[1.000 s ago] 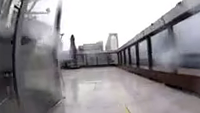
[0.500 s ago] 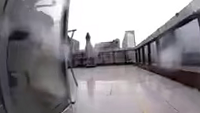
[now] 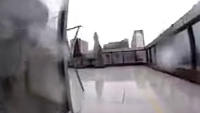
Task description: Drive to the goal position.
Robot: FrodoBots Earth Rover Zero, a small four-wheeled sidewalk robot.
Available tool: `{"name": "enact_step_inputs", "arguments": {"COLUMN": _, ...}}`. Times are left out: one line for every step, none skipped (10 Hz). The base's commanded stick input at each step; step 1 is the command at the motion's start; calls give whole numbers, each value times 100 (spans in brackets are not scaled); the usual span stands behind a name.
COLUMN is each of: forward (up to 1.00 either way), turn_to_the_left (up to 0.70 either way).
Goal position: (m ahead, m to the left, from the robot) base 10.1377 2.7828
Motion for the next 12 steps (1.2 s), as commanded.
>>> {"name": "enact_step_inputs", "arguments": {"forward": 70, "turn_to_the_left": 0}}
{"name": "enact_step_inputs", "arguments": {"forward": 70, "turn_to_the_left": 0}}
{"name": "enact_step_inputs", "arguments": {"forward": 70, "turn_to_the_left": 0}}
{"name": "enact_step_inputs", "arguments": {"forward": 70, "turn_to_the_left": 0}}
{"name": "enact_step_inputs", "arguments": {"forward": 70, "turn_to_the_left": 0}}
{"name": "enact_step_inputs", "arguments": {"forward": 70, "turn_to_the_left": 0}}
{"name": "enact_step_inputs", "arguments": {"forward": 70, "turn_to_the_left": 0}}
{"name": "enact_step_inputs", "arguments": {"forward": 70, "turn_to_the_left": 0}}
{"name": "enact_step_inputs", "arguments": {"forward": 70, "turn_to_the_left": 0}}
{"name": "enact_step_inputs", "arguments": {"forward": 70, "turn_to_the_left": 0}}
{"name": "enact_step_inputs", "arguments": {"forward": 70, "turn_to_the_left": 0}}
{"name": "enact_step_inputs", "arguments": {"forward": 70, "turn_to_the_left": 0}}
